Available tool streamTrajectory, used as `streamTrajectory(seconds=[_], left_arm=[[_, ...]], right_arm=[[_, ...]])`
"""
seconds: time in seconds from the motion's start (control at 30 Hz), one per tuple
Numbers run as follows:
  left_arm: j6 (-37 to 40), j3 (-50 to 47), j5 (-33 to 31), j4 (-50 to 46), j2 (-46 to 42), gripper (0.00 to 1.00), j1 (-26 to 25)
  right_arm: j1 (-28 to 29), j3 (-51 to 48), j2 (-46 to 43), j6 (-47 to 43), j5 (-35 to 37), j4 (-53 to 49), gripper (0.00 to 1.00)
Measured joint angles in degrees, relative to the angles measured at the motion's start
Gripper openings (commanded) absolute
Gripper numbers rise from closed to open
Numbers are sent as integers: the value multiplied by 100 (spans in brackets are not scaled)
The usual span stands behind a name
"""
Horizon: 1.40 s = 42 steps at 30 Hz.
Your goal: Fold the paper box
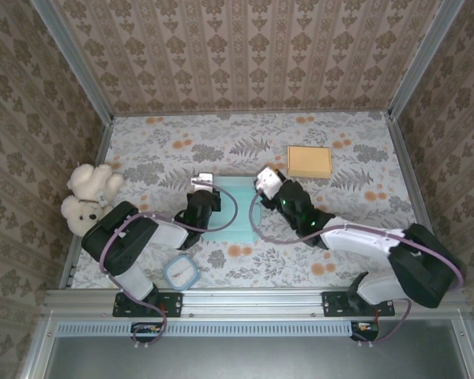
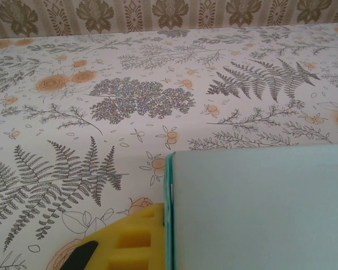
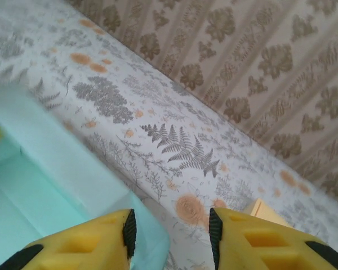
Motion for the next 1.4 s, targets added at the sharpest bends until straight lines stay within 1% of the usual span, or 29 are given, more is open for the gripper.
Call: streamTrajectory(seconds=[0.03, 0.1, 0.2, 0.27, 0.37, 0.5, 0.67, 0.77, 1.1, 1.2, 1.4], left_arm=[[-31, -33, 2, 31, -15, 0, 0], [-87, -85, 11, 96, -24, 0, 0], [-184, -151, 24, 208, -24, 0, 0], [-251, -205, 24, 286, -24, 0, 0], [-295, -289, 24, 393, -24, 0, 0], [-299, -330, 22, 496, -26, 0, 0], [-317, -337, 0, 522, -92, 0, -17], [-304, -363, -70, 485, -109, 0, -48], [-313, -409, -260, 450, -109, 0, -188], [-310, -391, -372, 420, -109, 0, -236], [-332, -315, -501, 313, -109, 0, -304]], right_arm=[[-52, 297, -76, 481, -9, -411, 43], [-111, 643, -210, 1285, -28, -903, 49], [-131, 704, -463, 2330, -216, -1303, 52], [-129, 660, -511, 2927, -442, -1360, 53], [-131, 616, -444, 3574, -752, -1364, 53], [-131, 619, -85, 4133, -1128, -1248, 53], [-129, 645, 671, 4524, -1423, -1113, 53], [-129, 717, 966, 4649, -1513, -1069, 53], [-114, 876, 1259, 4924, -1681, -708, 53], [-55, 876, 1259, 4907, -1611, -710, 53], [243, 876, 1067, 4680, -1080, -920, 54]])
